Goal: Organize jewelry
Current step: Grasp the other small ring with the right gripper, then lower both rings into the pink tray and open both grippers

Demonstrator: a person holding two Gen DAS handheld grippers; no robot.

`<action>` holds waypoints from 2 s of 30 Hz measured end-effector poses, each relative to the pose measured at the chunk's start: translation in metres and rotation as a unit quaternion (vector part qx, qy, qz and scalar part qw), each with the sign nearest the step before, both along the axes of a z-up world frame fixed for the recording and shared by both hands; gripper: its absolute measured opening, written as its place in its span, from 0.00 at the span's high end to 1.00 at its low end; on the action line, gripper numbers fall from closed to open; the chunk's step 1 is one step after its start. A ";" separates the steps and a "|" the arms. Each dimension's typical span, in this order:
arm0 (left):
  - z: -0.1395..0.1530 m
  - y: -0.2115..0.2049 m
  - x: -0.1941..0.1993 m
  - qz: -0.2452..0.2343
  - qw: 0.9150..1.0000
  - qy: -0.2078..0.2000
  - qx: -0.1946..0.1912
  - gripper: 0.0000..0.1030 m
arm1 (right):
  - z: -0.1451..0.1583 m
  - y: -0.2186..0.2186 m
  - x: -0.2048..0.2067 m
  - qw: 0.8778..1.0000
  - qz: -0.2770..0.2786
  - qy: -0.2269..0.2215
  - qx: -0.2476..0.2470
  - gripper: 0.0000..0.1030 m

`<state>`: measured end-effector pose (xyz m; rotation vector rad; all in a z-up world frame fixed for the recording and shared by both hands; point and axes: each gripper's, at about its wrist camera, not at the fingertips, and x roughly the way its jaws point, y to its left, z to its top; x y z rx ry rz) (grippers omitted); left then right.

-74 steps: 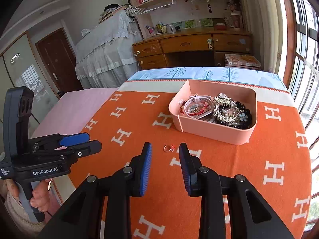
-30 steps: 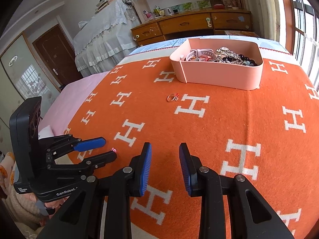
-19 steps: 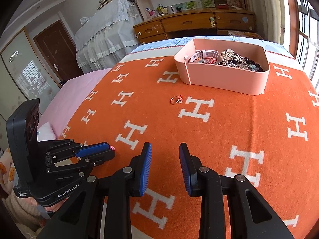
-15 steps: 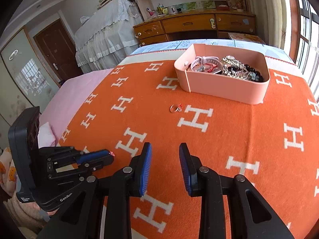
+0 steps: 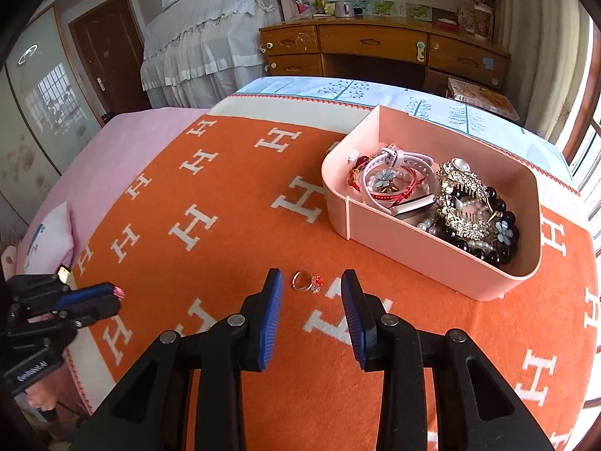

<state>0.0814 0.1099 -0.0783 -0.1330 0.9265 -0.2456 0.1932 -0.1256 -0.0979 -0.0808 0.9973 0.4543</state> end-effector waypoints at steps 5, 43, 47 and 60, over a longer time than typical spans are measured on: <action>-0.004 0.004 0.000 0.007 1.000 0.007 -0.006 0.96 | -0.019 0.008 0.009 1.000 0.010 -0.001 -0.017 0.74; 0.181 -0.101 0.168 -0.073 0.996 -0.014 -0.046 0.96 | 0.231 -0.121 0.041 0.982 -0.129 -0.058 0.123 0.93; 0.159 -0.124 0.207 -0.069 0.997 0.000 -0.028 0.96 | 0.204 -0.131 0.071 0.984 -0.143 -0.025 0.107 0.93; 0.038 -0.160 0.284 -0.044 0.996 0.058 0.049 0.95 | 0.059 -0.145 0.144 0.972 -0.208 0.092 0.067 0.93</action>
